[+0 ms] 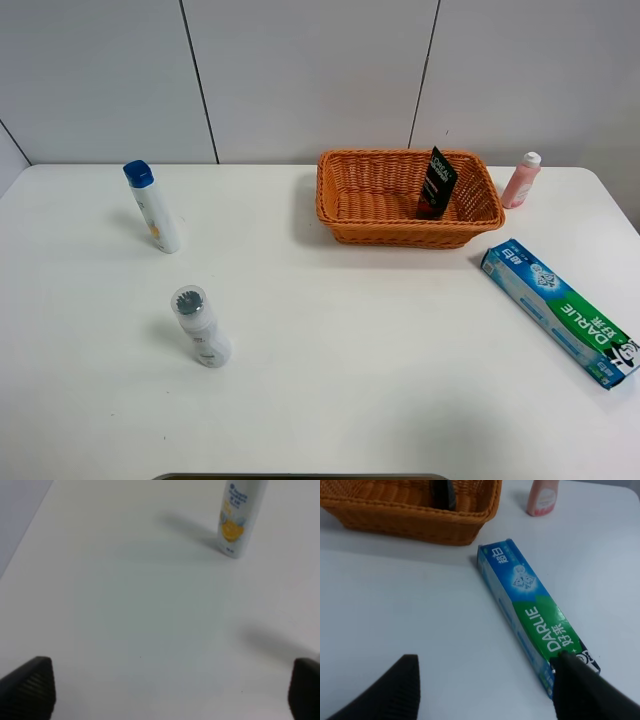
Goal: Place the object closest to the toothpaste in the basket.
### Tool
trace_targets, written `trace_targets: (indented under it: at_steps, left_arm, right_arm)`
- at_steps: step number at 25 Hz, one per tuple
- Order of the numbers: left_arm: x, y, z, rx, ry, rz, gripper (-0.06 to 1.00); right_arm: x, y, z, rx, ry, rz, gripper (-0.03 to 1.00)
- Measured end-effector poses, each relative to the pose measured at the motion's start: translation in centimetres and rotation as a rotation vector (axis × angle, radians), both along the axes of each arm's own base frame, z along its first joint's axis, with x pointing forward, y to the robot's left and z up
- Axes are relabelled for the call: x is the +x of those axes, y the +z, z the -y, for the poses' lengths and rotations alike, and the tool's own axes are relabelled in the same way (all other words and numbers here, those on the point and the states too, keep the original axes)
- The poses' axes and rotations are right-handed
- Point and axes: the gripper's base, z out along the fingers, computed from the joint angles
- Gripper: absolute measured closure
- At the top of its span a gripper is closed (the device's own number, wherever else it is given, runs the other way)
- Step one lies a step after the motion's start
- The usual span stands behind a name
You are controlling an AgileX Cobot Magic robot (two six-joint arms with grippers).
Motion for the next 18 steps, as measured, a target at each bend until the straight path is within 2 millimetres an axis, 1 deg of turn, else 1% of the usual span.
trace_targets:
  at_steps: [18]
  left_arm:
    - [0.00, 0.00, 0.00, 0.000, 0.000, 0.000, 0.00]
  right_arm:
    - [0.24, -0.17, -0.16, 0.014, 0.010, 0.009, 0.36]
